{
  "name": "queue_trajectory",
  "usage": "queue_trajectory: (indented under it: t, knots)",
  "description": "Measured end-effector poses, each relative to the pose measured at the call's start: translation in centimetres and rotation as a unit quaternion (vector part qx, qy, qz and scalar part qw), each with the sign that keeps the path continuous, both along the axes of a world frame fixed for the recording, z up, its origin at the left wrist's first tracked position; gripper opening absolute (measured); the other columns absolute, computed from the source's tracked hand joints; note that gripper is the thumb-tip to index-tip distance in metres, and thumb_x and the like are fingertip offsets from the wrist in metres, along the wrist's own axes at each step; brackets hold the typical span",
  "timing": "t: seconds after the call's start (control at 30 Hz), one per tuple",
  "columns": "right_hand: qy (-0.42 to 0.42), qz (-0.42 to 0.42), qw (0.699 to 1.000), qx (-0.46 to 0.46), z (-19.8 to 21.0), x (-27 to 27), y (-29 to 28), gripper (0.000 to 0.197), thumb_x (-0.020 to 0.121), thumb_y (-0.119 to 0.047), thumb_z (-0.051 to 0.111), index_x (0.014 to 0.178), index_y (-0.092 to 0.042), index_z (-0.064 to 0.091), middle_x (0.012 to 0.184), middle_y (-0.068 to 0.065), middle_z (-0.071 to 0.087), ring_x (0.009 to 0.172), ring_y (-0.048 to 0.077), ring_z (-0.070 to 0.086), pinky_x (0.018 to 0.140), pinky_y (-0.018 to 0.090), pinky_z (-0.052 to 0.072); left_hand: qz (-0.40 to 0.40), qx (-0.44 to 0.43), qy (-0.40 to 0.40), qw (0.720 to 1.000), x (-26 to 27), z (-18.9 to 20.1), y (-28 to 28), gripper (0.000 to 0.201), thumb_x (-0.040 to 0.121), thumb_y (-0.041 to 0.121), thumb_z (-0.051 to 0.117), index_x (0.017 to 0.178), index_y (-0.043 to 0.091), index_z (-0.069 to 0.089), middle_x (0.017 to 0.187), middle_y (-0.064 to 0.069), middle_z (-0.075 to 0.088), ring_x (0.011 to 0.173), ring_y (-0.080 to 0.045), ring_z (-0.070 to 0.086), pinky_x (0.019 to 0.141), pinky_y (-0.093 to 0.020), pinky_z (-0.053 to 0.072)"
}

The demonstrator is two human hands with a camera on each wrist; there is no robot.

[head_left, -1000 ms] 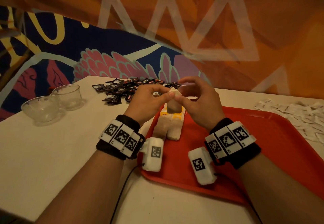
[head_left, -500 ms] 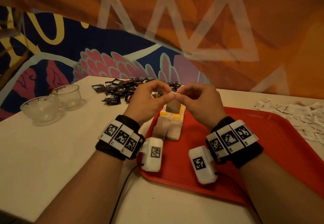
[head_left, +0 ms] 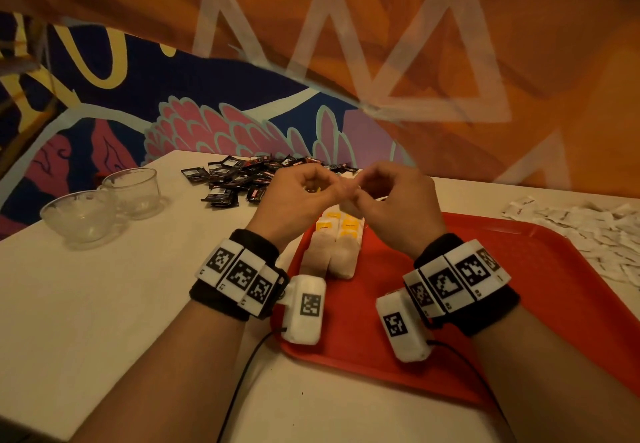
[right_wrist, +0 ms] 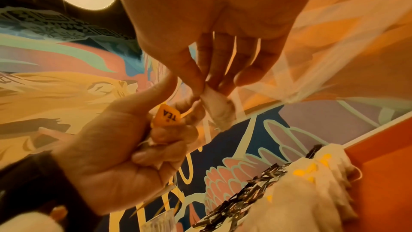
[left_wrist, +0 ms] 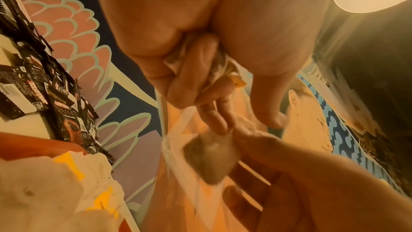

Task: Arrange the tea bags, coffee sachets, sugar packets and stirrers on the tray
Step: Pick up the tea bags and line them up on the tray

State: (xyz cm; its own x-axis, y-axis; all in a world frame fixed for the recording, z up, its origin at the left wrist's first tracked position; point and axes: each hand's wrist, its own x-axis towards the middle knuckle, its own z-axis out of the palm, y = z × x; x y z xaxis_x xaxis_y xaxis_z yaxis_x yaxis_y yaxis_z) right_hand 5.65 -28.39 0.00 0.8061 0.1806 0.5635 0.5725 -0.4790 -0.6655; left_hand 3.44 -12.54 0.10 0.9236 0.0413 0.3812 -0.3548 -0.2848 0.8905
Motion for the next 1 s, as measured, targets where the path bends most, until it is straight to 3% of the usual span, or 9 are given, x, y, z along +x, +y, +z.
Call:
queue_trajectory:
  t: [0.17,0.27,0.43,0.5,0.6,0.67,0.8,0.93,1.0]
  knots:
    - [0.019,0.06,0.998,-0.03,-0.2,0.0,0.4,0.018,0.087,-0.015,0.069,0.102,-0.024,0.074,0.083,-0.014,0.072,0.083,0.0,0.067,0.077,0.013,0.051,0.015,0.001,0.003,1.0,0.3,-0.2,0.5,0.009,0.088,0.022,0.073,0.096,0.019,0.069,0.068,0.021,0.064,0.051,0.009,0.054,0.057,-0.017,0.038]
    - [0.03,0.038,0.999,0.007,0.0,0.3,-0.1,0.016,0.085,-0.011,0.07,0.094,-0.024,0.071,0.084,-0.012,0.071,0.082,0.001,0.067,0.078,0.02,0.055,0.014,0.0,0.001,1.0,0.4,-0.3,0.8,0.007,0.092,0.017,0.069,0.093,0.023,0.071,0.063,0.025,0.061,0.049,0.008,0.051,0.058,-0.019,0.035]
    - [0.112,0.065,0.991,-0.016,0.1,0.7,-0.5,0.014,0.086,-0.025,0.074,0.1,-0.026,0.07,0.099,-0.008,0.072,0.092,0.007,0.067,0.08,0.027,0.054,0.0,0.011,0.007,1.0,0.4,-0.2,1.1,0.013,0.094,0.013,0.066,0.094,0.025,0.072,0.065,0.023,0.062,0.052,0.007,0.052,0.055,-0.012,0.036]
    - [0.135,0.087,0.986,-0.05,0.1,0.5,-0.5,0.002,0.088,-0.025,0.072,0.09,-0.026,0.073,0.088,-0.007,0.074,0.082,0.006,0.068,0.074,0.029,0.051,-0.003,0.008,0.019,1.0,0.5,-0.2,1.1,0.011,0.094,0.014,0.066,0.095,0.023,0.073,0.065,0.022,0.061,0.05,0.007,0.051,0.054,-0.013,0.036]
    - [0.182,0.083,0.978,-0.064,0.1,0.4,-0.5,0.011,0.087,-0.023,0.073,0.077,-0.025,0.072,0.074,-0.004,0.072,0.071,0.008,0.067,0.065,0.027,0.048,0.002,-0.006,0.034,0.999,0.6,-0.3,1.2,0.01,0.093,0.013,0.067,0.093,0.021,0.073,0.063,0.02,0.063,0.049,0.007,0.053,0.049,-0.009,0.038]
    - [0.248,0.084,0.962,-0.08,0.3,0.3,-0.3,0.009,0.085,-0.022,0.076,0.078,-0.018,0.074,0.072,0.001,0.071,0.069,0.01,0.065,0.062,0.026,0.049,0.013,-0.017,0.047,0.999,0.6,-0.3,1.2,0.008,0.093,0.014,0.067,0.091,0.02,0.072,0.067,0.017,0.065,0.046,0.007,0.053,0.047,-0.008,0.038]
    - [0.39,0.074,0.912,-0.103,-0.1,0.3,0.1,0.016,0.084,-0.013,0.077,0.075,-0.006,0.065,0.063,0.005,0.068,0.062,0.011,0.065,0.056,0.024,0.051,0.053,-0.06,0.075,0.994,1.0,-0.4,1.7,0.009,0.095,0.018,0.066,0.088,0.018,0.072,0.083,-0.004,0.071,0.042,-0.001,0.044,0.044,-0.02,0.034]
    - [0.45,0.044,0.883,-0.131,-0.7,0.0,0.2,0.015,0.085,-0.009,0.075,0.079,-0.006,0.061,0.075,0.015,0.07,0.075,0.023,0.065,0.069,0.031,0.054,0.061,-0.107,0.101,0.987,0.9,-0.4,2.1,0.011,0.096,0.016,0.064,0.088,0.014,0.072,0.078,-0.004,0.066,0.042,-0.007,0.035,0.038,-0.018,0.028]
    - [0.472,0.032,0.869,-0.143,-0.9,-0.5,0.3,0.015,0.086,-0.008,0.074,0.077,-0.005,0.063,0.072,0.013,0.072,0.068,0.019,0.066,0.063,0.026,0.055,0.062,-0.113,0.111,0.985,0.9,-0.5,2.2,0.012,0.096,0.017,0.064,0.087,0.015,0.072,0.077,-0.003,0.065,0.043,-0.007,0.035,0.038,-0.018,0.028]
